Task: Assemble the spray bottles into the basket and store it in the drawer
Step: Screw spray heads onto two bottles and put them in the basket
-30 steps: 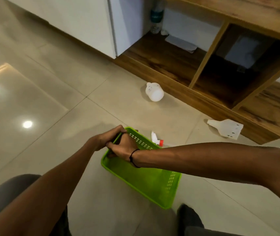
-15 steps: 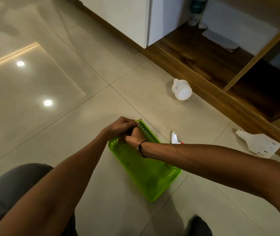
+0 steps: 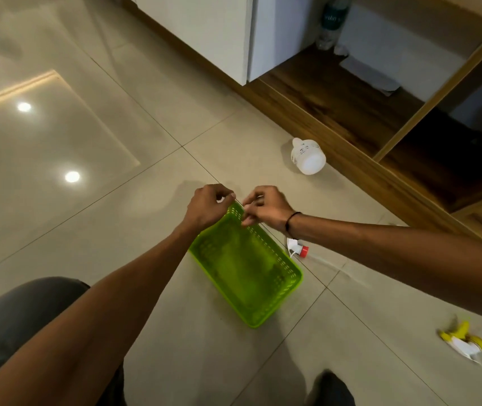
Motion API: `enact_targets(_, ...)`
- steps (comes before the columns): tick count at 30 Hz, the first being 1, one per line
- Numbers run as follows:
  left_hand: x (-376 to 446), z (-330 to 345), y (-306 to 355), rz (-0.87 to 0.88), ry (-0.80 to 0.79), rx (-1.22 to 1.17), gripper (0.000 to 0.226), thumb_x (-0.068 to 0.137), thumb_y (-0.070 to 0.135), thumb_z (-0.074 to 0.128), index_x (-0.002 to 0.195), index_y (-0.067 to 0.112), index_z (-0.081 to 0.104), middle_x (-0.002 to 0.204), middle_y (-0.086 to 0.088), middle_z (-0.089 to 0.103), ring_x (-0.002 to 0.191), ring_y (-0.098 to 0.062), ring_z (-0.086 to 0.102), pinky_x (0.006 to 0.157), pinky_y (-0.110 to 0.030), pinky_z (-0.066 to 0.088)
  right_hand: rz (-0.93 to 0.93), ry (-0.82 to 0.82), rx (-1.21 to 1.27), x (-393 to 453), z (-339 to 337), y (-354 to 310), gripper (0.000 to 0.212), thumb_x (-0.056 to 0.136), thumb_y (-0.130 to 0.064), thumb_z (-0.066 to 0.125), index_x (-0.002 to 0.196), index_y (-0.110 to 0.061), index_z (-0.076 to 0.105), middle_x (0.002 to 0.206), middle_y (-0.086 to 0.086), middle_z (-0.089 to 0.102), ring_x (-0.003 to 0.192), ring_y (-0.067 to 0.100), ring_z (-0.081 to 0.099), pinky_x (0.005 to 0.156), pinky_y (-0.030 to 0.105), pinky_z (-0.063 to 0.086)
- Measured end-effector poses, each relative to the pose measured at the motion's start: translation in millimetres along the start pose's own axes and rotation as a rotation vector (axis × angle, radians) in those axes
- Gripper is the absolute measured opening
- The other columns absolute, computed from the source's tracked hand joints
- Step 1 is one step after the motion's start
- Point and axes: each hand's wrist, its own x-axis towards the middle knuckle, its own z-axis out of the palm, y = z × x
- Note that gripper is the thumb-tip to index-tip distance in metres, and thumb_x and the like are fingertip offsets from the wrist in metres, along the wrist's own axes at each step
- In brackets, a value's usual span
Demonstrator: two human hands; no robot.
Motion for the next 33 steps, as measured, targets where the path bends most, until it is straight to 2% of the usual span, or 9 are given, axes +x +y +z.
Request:
enact_targets(3, -2.5, 6.4, 13.1, 0.018, 0.076, 0.035, 0.020, 0.095, 0.041, 0.066, 0.099, 0.028, 0.080, 0.107, 0.008, 0.079, 0.100, -0.015, 0.072, 0.087, -0.038, 0.057, -0.037, 0.110, -0.009, -5.3, -33.3, 11.2, 0.023, 0.090, 0.016, 0.062, 0.112, 0.012, 0.063, 0.084, 0.026, 0.076, 0.081, 0.045, 0.079, 0.084, 0.048, 0.067)
enact_targets(5, -2.7, 11.5, 22.2, 0.033, 0.099, 0.032, 0.019, 0.093, 0.041, 0.067, 0.096, 0.028, 0.080, 0.100, 0.012, 0.078, 0.093, -0.013, 0.072, 0.082, -0.036, 0.056, -0.068, 0.125, -0.113, -6.1, -39.8, 23.9, 0.020, 0.089, 0.014, 0.061, 0.107, 0.007, 0.064, 0.083, 0.023, 0.075, 0.078, 0.041, 0.079, 0.084, 0.047, 0.067)
enact_targets(8, 0.8, 20.0, 35.0, 0.054, 0.108, -0.027, 0.018, 0.093, 0.036, 0.070, 0.090, 0.023, 0.081, 0.087, 0.013, 0.076, 0.076, -0.010, 0.068, 0.079, -0.032, 0.055, -0.189, 0.114, -0.459, -4.2, -50.2, 42.8, 0.019, 0.092, 0.003, 0.061, 0.109, -0.002, 0.066, 0.104, 0.019, 0.074, 0.095, 0.035, 0.074, 0.089, 0.046, 0.062)
enact_targets(11, 3.0, 28.6, 45.3, 0.077, 0.084, -0.093, 0.016, 0.092, 0.032, 0.073, 0.085, 0.019, 0.080, 0.080, 0.009, 0.076, 0.060, 0.005, 0.061, 0.075, -0.029, 0.055, -0.224, -0.015, -0.852, -8.7, -67.1, 63.0, 0.036, 0.091, -0.018, 0.066, 0.124, -0.013, 0.056, 0.122, 0.011, 0.063, 0.111, 0.034, 0.063, 0.086, 0.046, 0.056)
enact_targets(15, 7.4, 40.2, 56.4, 0.061, 0.067, -0.113, 0.016, 0.091, 0.032, 0.075, 0.082, 0.020, 0.079, 0.076, 0.010, 0.073, 0.066, 0.007, 0.061, 0.075, -0.026, 0.048, -0.118, -0.135, -1.171, -18.5, -79.7, 102.1, 0.062, 0.089, -0.039, 0.074, 0.136, -0.009, 0.045, 0.132, 0.013, 0.053, 0.119, 0.037, 0.058, 0.077, 0.039, 0.043)
enact_targets(21, 16.8, 63.0, 77.6, 0.042, 0.049, -0.143, 0.019, 0.090, 0.035, 0.075, 0.081, 0.018, 0.078, 0.080, 0.002, 0.078, 0.081, -0.018, 0.073, 0.082, -0.036, 0.059, -0.037, -0.109, -1.135, -14.1, -80.5, 119.9, 0.050, 0.096, -0.044, 0.068, 0.130, -0.010, 0.054, 0.135, 0.014, 0.053, 0.120, 0.039, 0.061, 0.087, 0.042, 0.047)
enact_targets(24, 21.1, 73.0, 87.5, 0.048, 0.030, -0.142, 0.019, 0.090, 0.034, 0.076, 0.081, 0.017, 0.078, 0.079, 0.000, 0.078, 0.079, -0.019, 0.072, 0.083, -0.038, 0.060, -0.026, -0.140, -1.134, -11.0, -79.1, 125.5, 0.043, 0.101, -0.038, 0.064, 0.133, -0.011, 0.056, 0.139, 0.014, 0.053, 0.122, 0.038, 0.059, 0.094, 0.042, 0.048)
enact_targets(29, 43.0, 86.9, 107.0, -0.026, 0.011, -0.179, 0.020, 0.089, 0.040, 0.077, 0.082, 0.021, 0.078, 0.076, 0.005, 0.077, 0.087, -0.020, 0.074, 0.090, -0.038, 0.059, -0.002, 0.000, -1.009, 1.8, -96.5, 109.1, 0.038, 0.099, -0.025, 0.062, 0.132, -0.006, 0.057, 0.137, 0.021, 0.054, 0.121, 0.044, 0.060, 0.090, 0.043, 0.050)
enact_targets(33, 77.4, 97.9, 123.5, -0.200, -0.019, -0.336, 0.040, 0.091, 0.050, 0.073, 0.103, 0.012, 0.076, 0.088, -0.011, 0.080, 0.088, -0.034, 0.077, 0.093, -0.046, 0.063, -0.017, 0.135, -0.905, 16.5, -121.4, 91.6, 0.035, 0.097, -0.022, 0.061, 0.126, -0.003, 0.058, 0.130, 0.026, 0.060, 0.113, 0.048, 0.063, 0.083, 0.041, 0.047)
